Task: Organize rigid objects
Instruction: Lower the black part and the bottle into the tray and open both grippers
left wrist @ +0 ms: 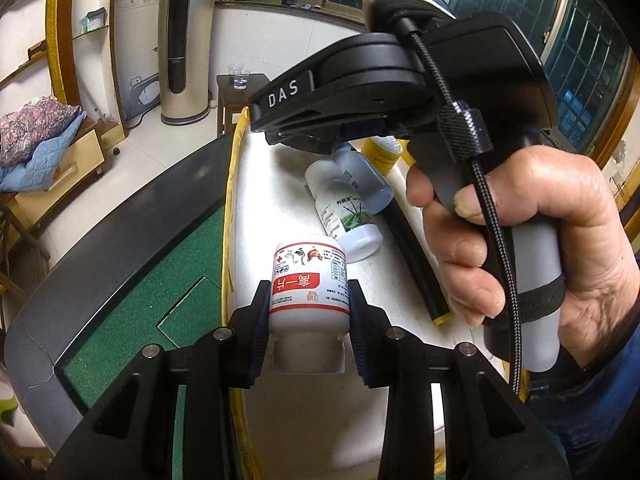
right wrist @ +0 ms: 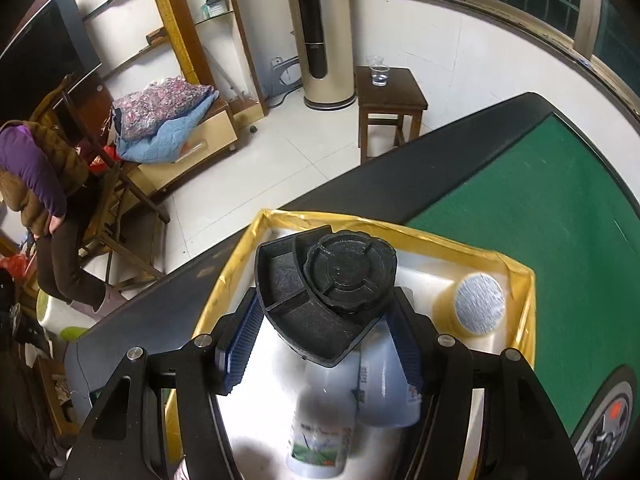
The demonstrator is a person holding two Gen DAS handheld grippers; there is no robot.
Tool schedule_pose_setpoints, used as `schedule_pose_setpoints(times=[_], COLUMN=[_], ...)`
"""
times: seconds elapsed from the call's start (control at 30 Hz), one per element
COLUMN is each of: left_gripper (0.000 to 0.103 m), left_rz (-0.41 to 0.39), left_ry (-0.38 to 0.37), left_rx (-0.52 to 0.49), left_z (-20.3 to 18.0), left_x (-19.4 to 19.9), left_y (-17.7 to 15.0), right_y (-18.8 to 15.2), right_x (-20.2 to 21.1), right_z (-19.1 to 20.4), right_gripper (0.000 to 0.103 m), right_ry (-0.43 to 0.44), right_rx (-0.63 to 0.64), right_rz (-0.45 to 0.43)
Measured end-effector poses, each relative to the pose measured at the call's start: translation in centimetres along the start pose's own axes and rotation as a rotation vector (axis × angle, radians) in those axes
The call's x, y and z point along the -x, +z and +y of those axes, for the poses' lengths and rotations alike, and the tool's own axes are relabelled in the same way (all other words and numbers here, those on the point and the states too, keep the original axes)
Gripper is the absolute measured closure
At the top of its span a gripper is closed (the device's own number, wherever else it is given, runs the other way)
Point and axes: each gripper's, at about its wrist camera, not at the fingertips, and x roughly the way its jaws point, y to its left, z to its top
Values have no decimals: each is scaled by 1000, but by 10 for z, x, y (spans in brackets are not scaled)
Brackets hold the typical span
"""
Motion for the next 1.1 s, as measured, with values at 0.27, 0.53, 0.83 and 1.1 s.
schedule_pose_setpoints(times=[0.27, 0.53, 0.83, 1.1], left_gripper=[70, 69, 51, 48], left_rz=[-16, -12, -6, -4], left_ry=[28, 1, -72, -86], left_rx=[-8, -6, 21, 55], left_z=[-8, -10, -6, -13], left_x=[1, 2, 4, 18], left_y=[-4, -5, 0, -8], right_y=[3, 5, -11, -36], right_x=[0, 2, 31, 70], right_z=[-3, -5, -13, -16], right_gripper=[44, 44, 44, 45], right_ry=[17, 30, 39, 59], right_rx=[19, 7, -24, -47], right_rz=[-5, -4, -32, -67])
